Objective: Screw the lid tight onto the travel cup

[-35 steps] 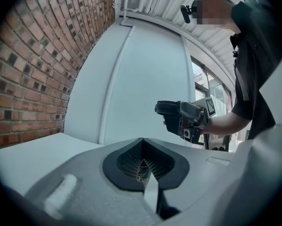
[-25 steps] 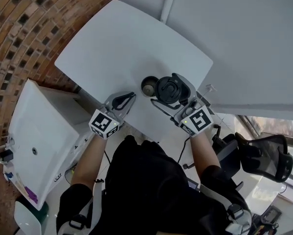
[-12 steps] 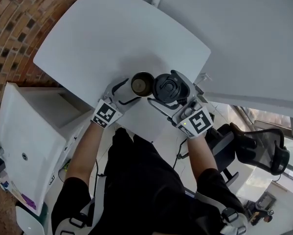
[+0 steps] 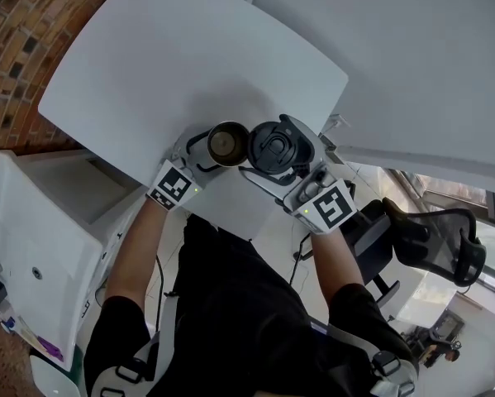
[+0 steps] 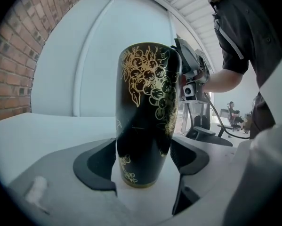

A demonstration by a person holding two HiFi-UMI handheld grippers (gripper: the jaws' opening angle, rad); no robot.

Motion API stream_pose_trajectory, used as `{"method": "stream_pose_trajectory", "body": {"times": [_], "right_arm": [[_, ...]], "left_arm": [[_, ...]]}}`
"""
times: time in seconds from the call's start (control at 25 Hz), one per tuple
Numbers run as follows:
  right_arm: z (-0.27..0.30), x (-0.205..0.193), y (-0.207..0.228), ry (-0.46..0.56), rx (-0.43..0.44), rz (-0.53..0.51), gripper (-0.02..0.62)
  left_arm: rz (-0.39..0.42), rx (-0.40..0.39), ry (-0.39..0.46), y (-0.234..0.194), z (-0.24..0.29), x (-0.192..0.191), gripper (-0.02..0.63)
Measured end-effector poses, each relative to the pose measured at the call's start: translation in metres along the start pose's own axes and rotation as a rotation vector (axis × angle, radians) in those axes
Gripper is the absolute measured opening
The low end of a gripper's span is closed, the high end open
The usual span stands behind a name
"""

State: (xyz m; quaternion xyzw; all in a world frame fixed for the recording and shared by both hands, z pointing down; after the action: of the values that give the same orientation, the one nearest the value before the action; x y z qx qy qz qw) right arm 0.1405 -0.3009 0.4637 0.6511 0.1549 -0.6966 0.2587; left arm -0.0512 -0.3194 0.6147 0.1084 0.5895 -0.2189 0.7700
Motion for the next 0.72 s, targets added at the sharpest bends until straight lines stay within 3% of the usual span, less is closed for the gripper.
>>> {"method": "stream_pose_trajectory", "body": {"times": [0.72], "right_arm": [[0.046, -0.007, -0.015, 0.011, 0.102, -0.055, 0.476]], "left_arm": [[0.016, -0.106, -0.012, -0.007, 0.007, 0.003, 0.373]]}}
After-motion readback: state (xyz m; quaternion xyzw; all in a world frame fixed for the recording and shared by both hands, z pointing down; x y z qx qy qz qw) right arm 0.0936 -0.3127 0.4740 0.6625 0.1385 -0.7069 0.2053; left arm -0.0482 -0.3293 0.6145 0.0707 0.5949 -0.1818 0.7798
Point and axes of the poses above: the fingertips, and each gripper's own axes: z forward along the fingers, y to its right, x out of its top, the point moved 10 cm from there along -z, backward along the fingers, and after that the axes turned 4 degrees about x, right-handed, at the moved point
